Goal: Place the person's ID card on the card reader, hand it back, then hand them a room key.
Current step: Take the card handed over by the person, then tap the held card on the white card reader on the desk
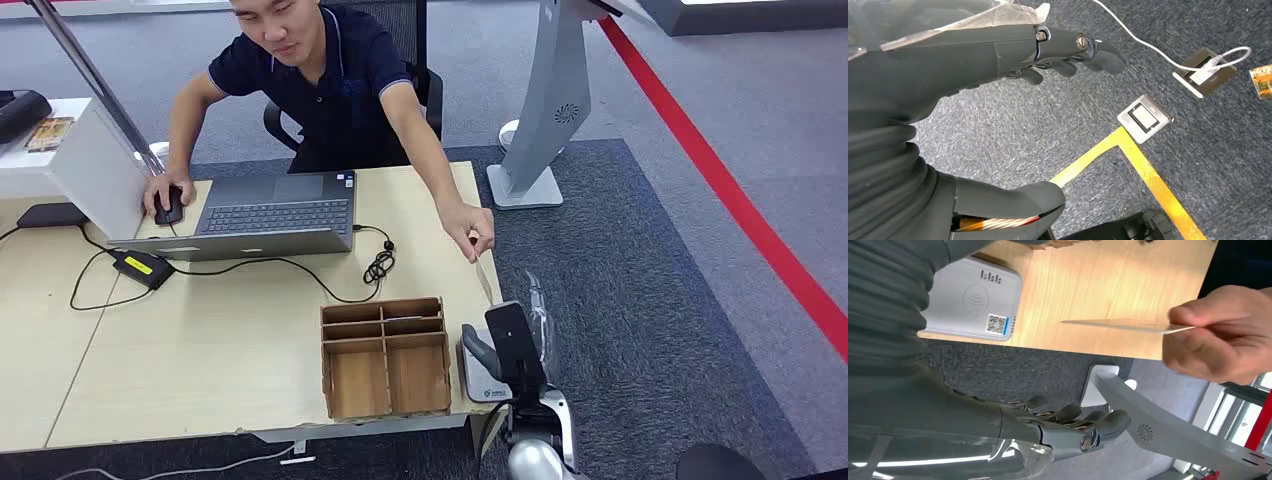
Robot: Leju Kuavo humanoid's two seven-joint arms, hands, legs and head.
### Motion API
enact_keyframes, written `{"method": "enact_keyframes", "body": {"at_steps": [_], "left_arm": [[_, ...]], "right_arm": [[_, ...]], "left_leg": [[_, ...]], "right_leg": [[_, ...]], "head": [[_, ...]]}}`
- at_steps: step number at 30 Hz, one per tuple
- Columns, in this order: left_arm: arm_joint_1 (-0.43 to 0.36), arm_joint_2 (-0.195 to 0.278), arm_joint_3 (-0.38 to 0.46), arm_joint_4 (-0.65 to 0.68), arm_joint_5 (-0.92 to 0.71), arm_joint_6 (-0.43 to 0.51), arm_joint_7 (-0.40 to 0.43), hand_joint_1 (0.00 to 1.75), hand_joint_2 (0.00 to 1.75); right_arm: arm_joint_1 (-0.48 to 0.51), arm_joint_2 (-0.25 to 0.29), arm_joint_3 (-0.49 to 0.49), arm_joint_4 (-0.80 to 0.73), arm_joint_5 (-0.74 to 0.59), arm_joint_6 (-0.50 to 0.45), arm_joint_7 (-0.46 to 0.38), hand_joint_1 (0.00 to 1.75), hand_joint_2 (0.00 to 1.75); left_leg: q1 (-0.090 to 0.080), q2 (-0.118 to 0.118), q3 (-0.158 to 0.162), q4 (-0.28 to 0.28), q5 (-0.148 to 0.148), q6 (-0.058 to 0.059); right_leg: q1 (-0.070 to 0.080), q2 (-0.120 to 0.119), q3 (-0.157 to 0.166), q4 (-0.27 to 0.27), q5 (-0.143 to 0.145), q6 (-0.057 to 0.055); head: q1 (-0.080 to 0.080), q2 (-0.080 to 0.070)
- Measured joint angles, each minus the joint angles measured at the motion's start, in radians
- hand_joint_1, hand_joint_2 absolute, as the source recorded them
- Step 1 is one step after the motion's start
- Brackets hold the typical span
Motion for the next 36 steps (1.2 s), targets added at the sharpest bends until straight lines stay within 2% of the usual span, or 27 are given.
{"method": "enact_keyframes", "body": {"at_steps": [14, 15, 16, 18, 19, 20, 21, 36], "left_arm": [[-0.001, -0.006, -0.006, 0.0, -0.01, -0.001, 0.0, 0.0, 1.75], [-0.001, -0.006, -0.006, 0.0, -0.01, -0.001, 0.0, 0.0, 1.75], [-0.001, -0.007, -0.006, 0.0, -0.011, -0.002, 0.0, 0.0, 1.75], [-0.001, -0.007, -0.006, 0.0, -0.012, -0.002, 0.0, 0.0, 1.75], [-0.001, -0.007, -0.006, 0.0, -0.012, -0.002, 0.0, 0.0, 1.75], [-0.001, -0.007, -0.006, 0.0, -0.013, -0.002, 0.0, 0.0, 1.75], [-0.001, -0.007, -0.006, 0.0, -0.013, -0.003, 0.0, 0.0, 1.75], [-0.002, -0.008, -0.021, 0.0, -0.018, -0.005, 0.0, 0.0, 1.75]], "right_arm": [[-0.023, 0.011, 0.0, 0.0, 0.007, 0.0, 0.0, 0.01, 1.75], [-0.023, 0.012, 0.0, 0.0, 0.008, 0.0, 0.0, 0.17, 1.75], [-0.023, 0.012, 0.0, 0.0, 0.008, 0.0, 0.0, 0.51, 1.75], [-0.024, 0.013, 0.0, 0.0, 0.008, 0.0, -0.004, 1.33, 1.75], [-0.025, 0.014, 0.0, 0.001, 0.006, 0.0, -0.007, 1.61, 1.75], [-0.025, 0.015, 0.0, 0.003, 0.003, 0.0, -0.01, 1.71, 1.75], [-0.025, 0.015, 0.0, 0.004, 0.001, 0.0, -0.014, 1.75, 1.75], [-0.025, 0.023, -0.024, 0.015, 0.001, -0.002, -0.038, 1.75, 1.75]], "left_leg": [[0.0, 0.0, 0.0, 0.0, 0.0, 0.0], [0.0, 0.0, 0.0, 0.0, 0.0, 0.0], [0.0, 0.0, 0.0, 0.0, 0.0, 0.0], [0.0, 0.0, 0.0, 0.0, 0.0, 0.0], [0.0, 0.0, 0.0, 0.0, 0.0, 0.0], [0.0, 0.0, 0.0, 0.0, 0.0, 0.0], [0.0, 0.0, 0.0, 0.0, 0.0, 0.0], [0.0, 0.0, 0.0, 0.0, 0.0, 0.0]], "right_leg": [[0.0, 0.0, 0.0, 0.0, 0.0, 0.0], [0.0, 0.0, 0.0, 0.0, 0.0, 0.0], [0.0, 0.0, 0.0, 0.0, 0.0, 0.0], [0.0, 0.0, 0.0, 0.0, 0.0, 0.0], [0.0, 0.0, 0.0, 0.0, 0.0, 0.0], [0.0, 0.0, 0.0, 0.0, 0.0, 0.0], [0.0, 0.0, 0.0, 0.0, 0.0, 0.0], [0.0, 0.0, 0.0, 0.0, 0.0, 0.0]], "head": [[0.0, 0.0], [0.0, 0.0], [0.0, 0.0], [0.0, 0.0], [0.0, 0.0], [0.0, 0.0], [0.0, 0.0], [0.0, 0.0]]}}
